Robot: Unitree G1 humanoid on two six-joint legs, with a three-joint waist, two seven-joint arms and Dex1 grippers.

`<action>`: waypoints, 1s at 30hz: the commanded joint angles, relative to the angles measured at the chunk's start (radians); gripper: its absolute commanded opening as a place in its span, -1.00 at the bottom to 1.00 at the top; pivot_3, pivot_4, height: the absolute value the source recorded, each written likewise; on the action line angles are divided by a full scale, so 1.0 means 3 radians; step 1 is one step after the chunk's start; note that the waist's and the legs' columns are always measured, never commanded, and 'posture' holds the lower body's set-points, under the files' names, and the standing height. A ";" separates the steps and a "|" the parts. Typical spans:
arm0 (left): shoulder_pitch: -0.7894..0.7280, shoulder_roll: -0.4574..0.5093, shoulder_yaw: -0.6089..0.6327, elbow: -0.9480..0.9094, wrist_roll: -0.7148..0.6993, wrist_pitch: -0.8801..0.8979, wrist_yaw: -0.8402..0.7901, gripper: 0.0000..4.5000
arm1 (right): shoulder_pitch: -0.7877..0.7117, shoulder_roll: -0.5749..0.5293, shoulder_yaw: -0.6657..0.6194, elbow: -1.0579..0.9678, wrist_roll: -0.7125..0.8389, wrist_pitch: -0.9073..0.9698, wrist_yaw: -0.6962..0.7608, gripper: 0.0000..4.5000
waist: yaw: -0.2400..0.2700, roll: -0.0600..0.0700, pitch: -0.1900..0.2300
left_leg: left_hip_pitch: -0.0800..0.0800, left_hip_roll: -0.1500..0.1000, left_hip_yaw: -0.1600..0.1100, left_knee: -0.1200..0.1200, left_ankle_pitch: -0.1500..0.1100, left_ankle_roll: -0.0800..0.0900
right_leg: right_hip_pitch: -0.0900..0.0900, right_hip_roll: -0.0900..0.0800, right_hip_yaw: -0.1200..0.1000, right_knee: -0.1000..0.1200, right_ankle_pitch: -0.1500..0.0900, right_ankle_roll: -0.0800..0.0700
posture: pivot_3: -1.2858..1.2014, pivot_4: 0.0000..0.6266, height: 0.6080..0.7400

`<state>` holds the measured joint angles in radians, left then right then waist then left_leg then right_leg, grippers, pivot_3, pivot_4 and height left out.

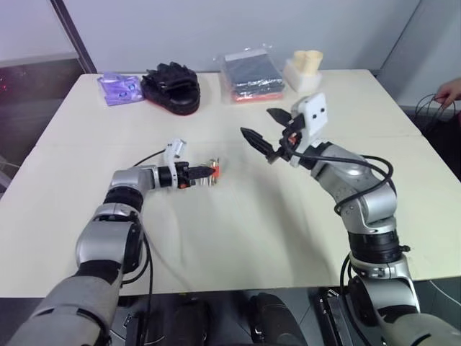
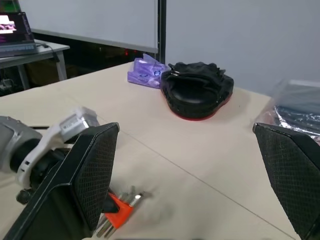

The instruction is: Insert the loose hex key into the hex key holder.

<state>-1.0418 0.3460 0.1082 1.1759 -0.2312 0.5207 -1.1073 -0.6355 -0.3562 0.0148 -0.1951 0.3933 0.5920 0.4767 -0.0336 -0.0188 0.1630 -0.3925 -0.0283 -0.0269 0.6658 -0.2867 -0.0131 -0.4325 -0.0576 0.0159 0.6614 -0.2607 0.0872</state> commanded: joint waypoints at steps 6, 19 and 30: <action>-0.0075 0.0047 0.0243 0.0245 -0.0011 -0.0095 0.0385 -1.00 | -0.0005 -0.0013 -0.0057 -0.0164 -0.0032 -0.0048 -0.0030 0.98 | -0.0022 0.0000 0.0000 | 0.0002 0.0001 0.0000 0.0000 0.0000 0.0000 | 0.0000 -0.0005 0.0000 0.0002 0.0000 0.0000 | 0.03 -0.52 1.00; -0.0099 0.0060 0.0306 0.0313 0.0049 -0.0218 0.0688 -1.00 | -0.0026 -0.0017 -0.0062 -0.0143 -0.0071 -0.0080 -0.0021 0.98 | -0.0019 0.0000 0.0000 | 0.0002 0.0000 0.0000 0.0000 0.0000 0.0000 | 0.0000 -0.0008 0.0000 0.0003 0.0000 0.0000 | 0.03 -0.52 1.00; -0.0071 0.0069 0.0204 0.0306 0.0227 -0.0646 0.0694 -0.44 | -0.0034 0.0008 -0.0048 -0.0105 -0.0100 -0.0127 -0.0008 1.00 | -0.0022 0.0000 0.0000 | 0.0003 0.0000 0.0000 0.0000 0.0000 0.0000 | 0.0000 -0.0008 0.0000 0.0003 0.0000 0.0000 | 0.03 -0.52 1.00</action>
<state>-1.0649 0.3516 0.1766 1.2642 -0.1838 0.3429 -0.9045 -0.6291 -0.3556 0.0144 -0.1955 0.3647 0.5802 0.4732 -0.0401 -0.0188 0.1630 -0.3917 -0.0284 -0.0268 0.6656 -0.2867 -0.0132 -0.4325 -0.0600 0.0159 0.6623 -0.2607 0.0872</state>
